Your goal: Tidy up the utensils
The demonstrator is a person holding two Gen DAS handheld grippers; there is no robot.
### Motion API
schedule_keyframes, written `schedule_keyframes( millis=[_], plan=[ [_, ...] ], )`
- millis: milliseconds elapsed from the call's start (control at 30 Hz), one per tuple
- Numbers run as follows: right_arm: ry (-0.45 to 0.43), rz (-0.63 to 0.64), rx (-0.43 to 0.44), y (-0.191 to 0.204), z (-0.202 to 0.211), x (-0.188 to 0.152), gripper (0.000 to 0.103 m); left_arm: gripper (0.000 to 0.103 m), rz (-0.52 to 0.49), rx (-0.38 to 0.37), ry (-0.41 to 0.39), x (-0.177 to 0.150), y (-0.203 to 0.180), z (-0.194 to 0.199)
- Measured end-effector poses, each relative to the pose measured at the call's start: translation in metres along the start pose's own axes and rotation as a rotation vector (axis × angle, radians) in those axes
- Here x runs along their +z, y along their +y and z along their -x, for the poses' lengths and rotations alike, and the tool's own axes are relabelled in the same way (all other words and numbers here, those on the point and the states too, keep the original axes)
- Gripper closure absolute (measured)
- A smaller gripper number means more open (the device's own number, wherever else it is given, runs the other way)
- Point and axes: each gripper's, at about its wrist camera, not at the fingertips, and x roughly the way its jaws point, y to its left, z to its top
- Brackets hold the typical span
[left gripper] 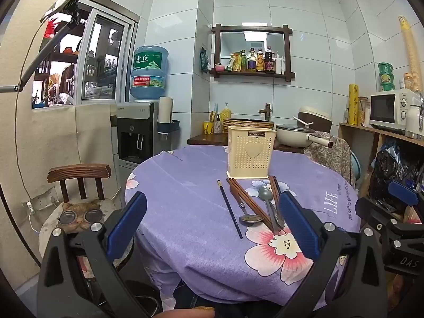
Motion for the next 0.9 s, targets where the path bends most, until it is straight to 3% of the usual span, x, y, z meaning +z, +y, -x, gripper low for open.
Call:
schedule_keyframes(
  millis=[900],
  plan=[
    [0.001,-0.005,0.002,-0.0001,-0.0015,0.0007,0.006,0.005,-0.007,0.004,0.002,-0.0028,0.0008,-0.0034]
  ],
)
